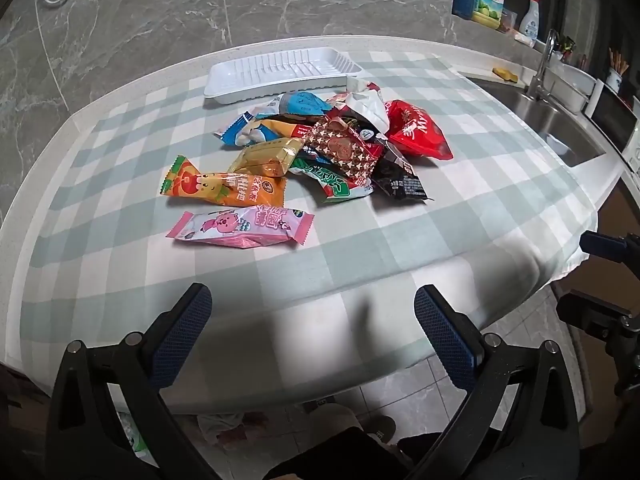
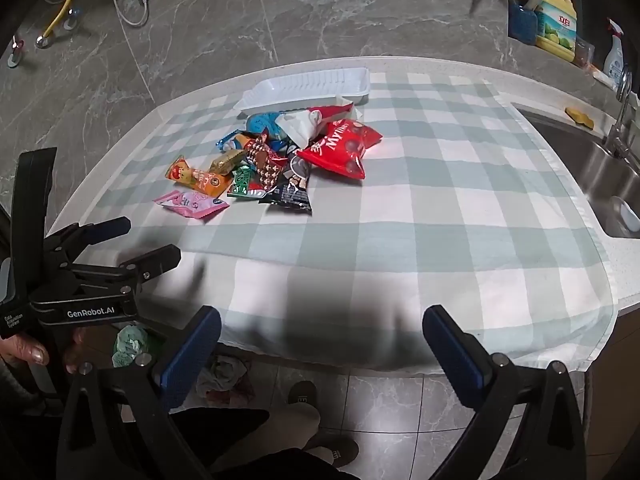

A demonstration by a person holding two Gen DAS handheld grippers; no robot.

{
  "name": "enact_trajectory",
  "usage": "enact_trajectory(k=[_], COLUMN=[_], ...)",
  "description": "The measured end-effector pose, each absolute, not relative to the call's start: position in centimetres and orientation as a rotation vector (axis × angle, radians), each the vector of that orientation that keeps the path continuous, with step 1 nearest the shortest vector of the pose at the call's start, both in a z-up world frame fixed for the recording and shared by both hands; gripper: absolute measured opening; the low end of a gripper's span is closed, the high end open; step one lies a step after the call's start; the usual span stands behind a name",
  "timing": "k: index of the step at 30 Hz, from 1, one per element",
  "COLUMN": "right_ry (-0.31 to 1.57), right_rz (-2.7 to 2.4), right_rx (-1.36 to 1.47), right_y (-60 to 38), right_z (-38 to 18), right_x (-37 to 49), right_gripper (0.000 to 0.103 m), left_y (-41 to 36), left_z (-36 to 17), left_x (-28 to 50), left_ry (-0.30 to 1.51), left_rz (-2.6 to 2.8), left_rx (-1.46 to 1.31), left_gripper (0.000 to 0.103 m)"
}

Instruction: Organize snacks

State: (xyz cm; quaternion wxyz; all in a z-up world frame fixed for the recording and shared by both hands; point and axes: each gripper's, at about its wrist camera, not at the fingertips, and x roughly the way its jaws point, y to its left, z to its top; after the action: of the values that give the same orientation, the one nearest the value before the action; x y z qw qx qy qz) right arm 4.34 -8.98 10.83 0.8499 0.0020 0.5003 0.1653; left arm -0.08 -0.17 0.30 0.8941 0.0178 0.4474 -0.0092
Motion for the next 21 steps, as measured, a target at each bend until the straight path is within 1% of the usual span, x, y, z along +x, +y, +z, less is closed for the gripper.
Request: enact_trajectory(k=[21], right_ry=[1.049], right_rz=[0.352], right_rx=[0.005], right_y=[-9.28], right_z=[10.87], right_x=[4.5], right_gripper=[0.103], left_y=[-0.74], left_z=[0.24], left_x=[-0.2], left_ry=[0.922], left_rz=[-0.026], left_rx=[0.047], left_gripper=[0.103])
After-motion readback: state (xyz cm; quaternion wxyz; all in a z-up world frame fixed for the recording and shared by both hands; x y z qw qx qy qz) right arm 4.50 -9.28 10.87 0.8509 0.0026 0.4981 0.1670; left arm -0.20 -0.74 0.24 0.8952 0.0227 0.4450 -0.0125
